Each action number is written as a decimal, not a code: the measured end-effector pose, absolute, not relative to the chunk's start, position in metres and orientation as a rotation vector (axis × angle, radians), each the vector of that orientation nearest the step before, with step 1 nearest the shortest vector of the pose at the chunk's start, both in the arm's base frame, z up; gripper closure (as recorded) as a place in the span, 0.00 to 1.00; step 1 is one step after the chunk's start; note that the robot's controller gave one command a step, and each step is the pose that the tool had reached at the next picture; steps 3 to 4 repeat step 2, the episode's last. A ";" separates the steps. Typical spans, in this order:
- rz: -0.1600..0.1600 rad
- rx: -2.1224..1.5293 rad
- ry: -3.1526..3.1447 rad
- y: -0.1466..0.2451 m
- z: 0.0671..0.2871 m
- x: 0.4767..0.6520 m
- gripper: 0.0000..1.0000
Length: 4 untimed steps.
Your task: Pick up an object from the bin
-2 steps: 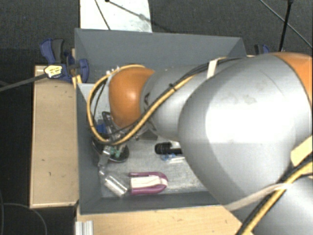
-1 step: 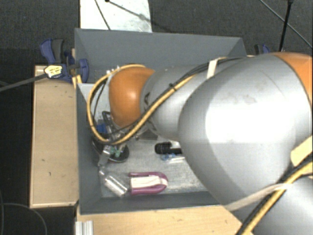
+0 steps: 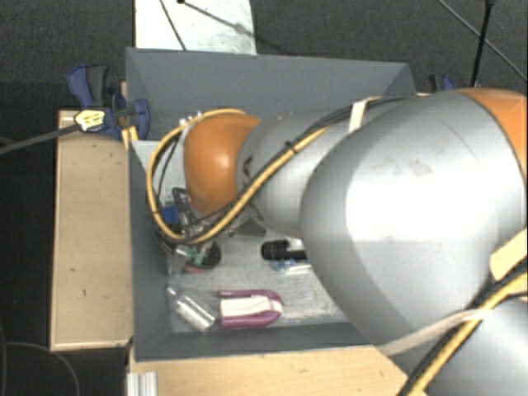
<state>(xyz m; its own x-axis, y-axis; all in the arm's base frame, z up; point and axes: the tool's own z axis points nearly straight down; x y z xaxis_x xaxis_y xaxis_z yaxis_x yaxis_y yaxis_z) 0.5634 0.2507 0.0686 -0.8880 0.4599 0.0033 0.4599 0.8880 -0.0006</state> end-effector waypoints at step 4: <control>-0.009 -0.743 -3.060 0.251 0.202 0.567 1.00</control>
Offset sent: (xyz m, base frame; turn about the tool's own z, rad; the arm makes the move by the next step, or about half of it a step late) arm 0.0001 0.0000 0.0282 0.0000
